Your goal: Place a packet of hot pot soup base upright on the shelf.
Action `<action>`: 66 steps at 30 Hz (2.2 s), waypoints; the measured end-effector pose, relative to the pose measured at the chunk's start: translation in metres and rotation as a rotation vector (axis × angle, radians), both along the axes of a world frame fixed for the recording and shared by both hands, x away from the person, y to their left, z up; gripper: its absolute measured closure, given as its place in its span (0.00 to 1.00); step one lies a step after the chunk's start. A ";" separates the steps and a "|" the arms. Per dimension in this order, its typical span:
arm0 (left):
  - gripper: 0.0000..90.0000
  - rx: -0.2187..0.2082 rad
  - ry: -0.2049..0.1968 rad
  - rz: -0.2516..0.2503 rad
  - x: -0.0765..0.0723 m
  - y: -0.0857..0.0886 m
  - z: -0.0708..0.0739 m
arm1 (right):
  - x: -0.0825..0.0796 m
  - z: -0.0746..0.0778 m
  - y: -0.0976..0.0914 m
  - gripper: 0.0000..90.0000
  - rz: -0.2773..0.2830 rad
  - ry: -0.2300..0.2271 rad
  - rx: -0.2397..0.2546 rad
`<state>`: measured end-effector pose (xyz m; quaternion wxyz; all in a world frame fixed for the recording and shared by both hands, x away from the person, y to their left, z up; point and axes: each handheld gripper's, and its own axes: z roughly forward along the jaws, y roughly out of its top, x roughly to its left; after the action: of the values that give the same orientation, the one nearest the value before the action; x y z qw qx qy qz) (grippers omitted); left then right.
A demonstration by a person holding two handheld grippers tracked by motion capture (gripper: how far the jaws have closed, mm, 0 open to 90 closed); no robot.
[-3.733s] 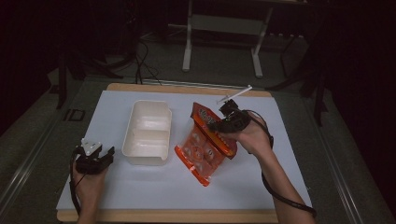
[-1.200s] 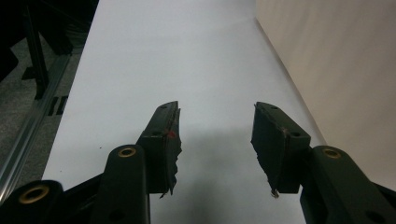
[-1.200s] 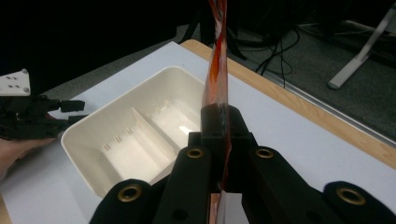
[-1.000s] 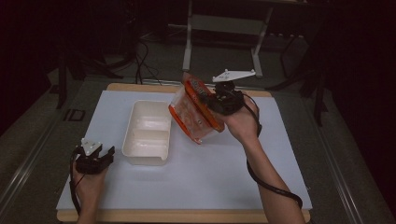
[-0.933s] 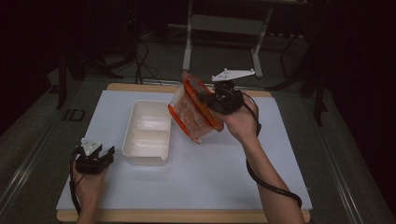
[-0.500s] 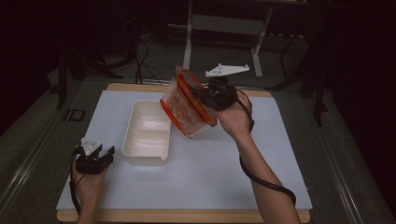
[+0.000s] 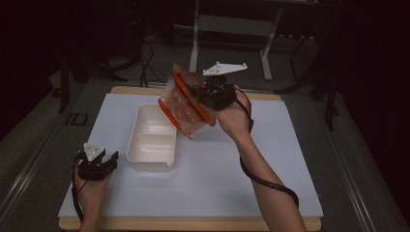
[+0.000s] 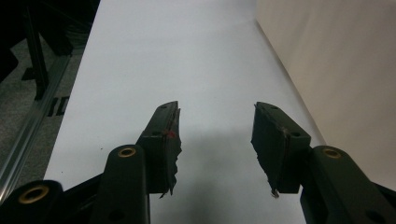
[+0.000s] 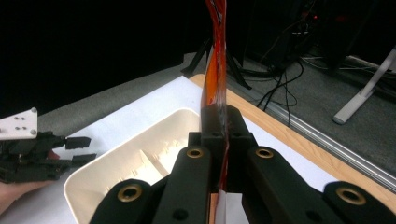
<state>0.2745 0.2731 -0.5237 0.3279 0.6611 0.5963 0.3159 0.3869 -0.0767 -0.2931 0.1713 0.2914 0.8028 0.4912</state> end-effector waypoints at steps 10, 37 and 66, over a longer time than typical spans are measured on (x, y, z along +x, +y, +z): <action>0.58 0.000 0.001 0.000 0.000 0.000 0.000 | 0.006 -0.002 0.012 1.00 0.009 -0.016 0.029; 0.57 -0.004 -0.003 -0.001 0.000 0.000 0.000 | 0.020 -0.025 0.051 1.00 0.044 0.044 0.078; 0.57 -0.009 -0.005 0.002 0.000 0.002 0.000 | 0.047 -0.048 0.086 1.00 0.086 0.199 0.015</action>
<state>0.2741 0.2749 -0.5235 0.3318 0.6582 0.5977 0.3152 0.4336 0.0095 -0.3408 0.0674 0.3053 0.8238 0.4728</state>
